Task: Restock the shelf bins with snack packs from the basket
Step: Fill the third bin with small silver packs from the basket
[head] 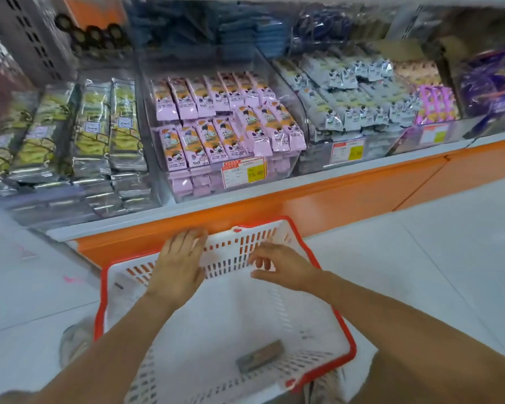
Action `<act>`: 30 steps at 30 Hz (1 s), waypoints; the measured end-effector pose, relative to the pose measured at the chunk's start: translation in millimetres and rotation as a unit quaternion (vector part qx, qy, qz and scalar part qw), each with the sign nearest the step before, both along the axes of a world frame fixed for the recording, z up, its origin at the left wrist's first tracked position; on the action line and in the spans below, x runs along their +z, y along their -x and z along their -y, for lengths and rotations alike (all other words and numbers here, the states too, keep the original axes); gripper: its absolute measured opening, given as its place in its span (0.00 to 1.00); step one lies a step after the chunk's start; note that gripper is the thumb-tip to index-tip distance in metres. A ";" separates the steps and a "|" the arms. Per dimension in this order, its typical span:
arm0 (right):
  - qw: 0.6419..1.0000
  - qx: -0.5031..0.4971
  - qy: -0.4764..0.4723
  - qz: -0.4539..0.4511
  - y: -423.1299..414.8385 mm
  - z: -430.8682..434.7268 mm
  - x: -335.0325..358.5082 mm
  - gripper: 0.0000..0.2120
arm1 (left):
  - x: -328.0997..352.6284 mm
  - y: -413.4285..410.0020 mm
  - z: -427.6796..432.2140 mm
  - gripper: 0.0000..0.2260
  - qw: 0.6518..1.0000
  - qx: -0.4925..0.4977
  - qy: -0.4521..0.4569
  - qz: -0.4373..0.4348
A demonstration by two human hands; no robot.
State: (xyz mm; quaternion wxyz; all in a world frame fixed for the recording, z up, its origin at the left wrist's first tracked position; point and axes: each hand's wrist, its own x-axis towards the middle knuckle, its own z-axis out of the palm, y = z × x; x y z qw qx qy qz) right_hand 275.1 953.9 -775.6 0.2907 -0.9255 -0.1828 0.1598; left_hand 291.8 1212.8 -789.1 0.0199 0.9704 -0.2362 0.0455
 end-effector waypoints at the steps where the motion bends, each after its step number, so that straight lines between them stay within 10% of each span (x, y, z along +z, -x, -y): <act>1: 0.999 0.004 0.020 -0.047 5.2 -2.1 -18.8 0.12 | -8.5 0.1 -4.6 0.36 1.000 0.018 -0.007 -0.015; 14: 0.894 0.091 0.243 -0.365 60.2 -6.7 -172.0 0.24 | -79.0 3.4 -18.4 0.38 0.998 0.062 0.006 0.005; 30: 0.931 0.017 0.175 -0.320 37.8 -7.4 -138.8 0.10 | -77.4 8.9 -15.0 0.38 0.997 0.077 0.030 0.002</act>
